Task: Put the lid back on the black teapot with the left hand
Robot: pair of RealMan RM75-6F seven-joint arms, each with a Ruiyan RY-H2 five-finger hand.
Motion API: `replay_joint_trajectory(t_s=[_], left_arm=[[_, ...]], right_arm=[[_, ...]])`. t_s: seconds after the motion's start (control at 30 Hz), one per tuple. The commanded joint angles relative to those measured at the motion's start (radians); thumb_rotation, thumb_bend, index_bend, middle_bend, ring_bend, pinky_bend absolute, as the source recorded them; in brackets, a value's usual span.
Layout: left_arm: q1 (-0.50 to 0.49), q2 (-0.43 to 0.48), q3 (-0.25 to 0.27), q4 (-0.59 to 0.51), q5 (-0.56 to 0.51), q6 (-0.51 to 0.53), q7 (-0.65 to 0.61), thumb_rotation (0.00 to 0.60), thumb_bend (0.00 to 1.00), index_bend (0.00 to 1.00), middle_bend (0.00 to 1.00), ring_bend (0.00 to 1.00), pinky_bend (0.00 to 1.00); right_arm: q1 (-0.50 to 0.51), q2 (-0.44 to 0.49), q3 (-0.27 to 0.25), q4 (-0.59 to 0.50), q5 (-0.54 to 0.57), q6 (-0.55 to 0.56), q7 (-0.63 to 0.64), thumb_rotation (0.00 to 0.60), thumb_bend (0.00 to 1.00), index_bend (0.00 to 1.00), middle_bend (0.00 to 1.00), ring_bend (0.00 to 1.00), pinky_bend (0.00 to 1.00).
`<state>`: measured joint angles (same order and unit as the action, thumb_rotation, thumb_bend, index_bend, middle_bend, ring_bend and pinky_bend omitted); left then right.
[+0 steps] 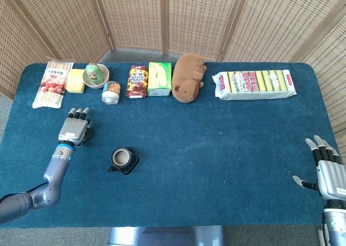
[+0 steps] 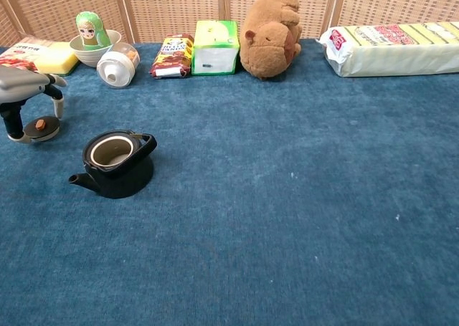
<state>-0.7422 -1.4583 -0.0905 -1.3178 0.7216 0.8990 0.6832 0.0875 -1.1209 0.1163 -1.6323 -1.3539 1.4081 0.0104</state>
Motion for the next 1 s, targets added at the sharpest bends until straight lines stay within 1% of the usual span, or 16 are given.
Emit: replay_joint_trajectory(t_s=[0.03, 0.27, 0.53, 0.73, 1.0], left_arm=[[-0.001, -0.003, 0.002, 0.001, -0.002, 0.002, 0.001, 0.6, 0.2, 0.36, 0.0, 0.0, 0.01], [-0.004, -0.004, 0.004, -0.002, -0.005, 0.007, 0.0, 0.6, 0.21, 0.36, 0.0, 0.0, 0.01], [-0.004, -0.006, 0.013, 0.0, -0.007, 0.029, 0.017, 0.6, 0.24, 0.36, 0.0, 0.0, 0.01], [-0.002, -0.006, 0.014, 0.002, -0.014, 0.026, 0.013, 0.6, 0.24, 0.36, 0.0, 0.0, 0.01], [-0.001, -0.003, 0.016, 0.004, -0.011, 0.028, 0.01, 0.6, 0.24, 0.39, 0.0, 0.0, 0.01]], right_arm=[[0.0, 0.0, 0.001, 0.0, 0.001, 0.0, 0.001, 0.6, 0.06, 0.1, 0.01, 0.01, 0.0], [0.001, -0.001, 0.0, 0.002, 0.001, -0.001, 0.0, 0.6, 0.06, 0.1, 0.01, 0.01, 0.0], [0.001, -0.001, -0.002, 0.003, -0.001, -0.003, 0.003, 0.6, 0.06, 0.1, 0.01, 0.01, 0.0], [0.001, -0.002, -0.003, 0.002, -0.001, -0.003, 0.002, 0.6, 0.06, 0.1, 0.01, 0.01, 0.0], [0.001, -0.002, -0.003, 0.002, -0.002, -0.004, 0.003, 0.6, 0.06, 0.1, 0.01, 0.01, 0.0]])
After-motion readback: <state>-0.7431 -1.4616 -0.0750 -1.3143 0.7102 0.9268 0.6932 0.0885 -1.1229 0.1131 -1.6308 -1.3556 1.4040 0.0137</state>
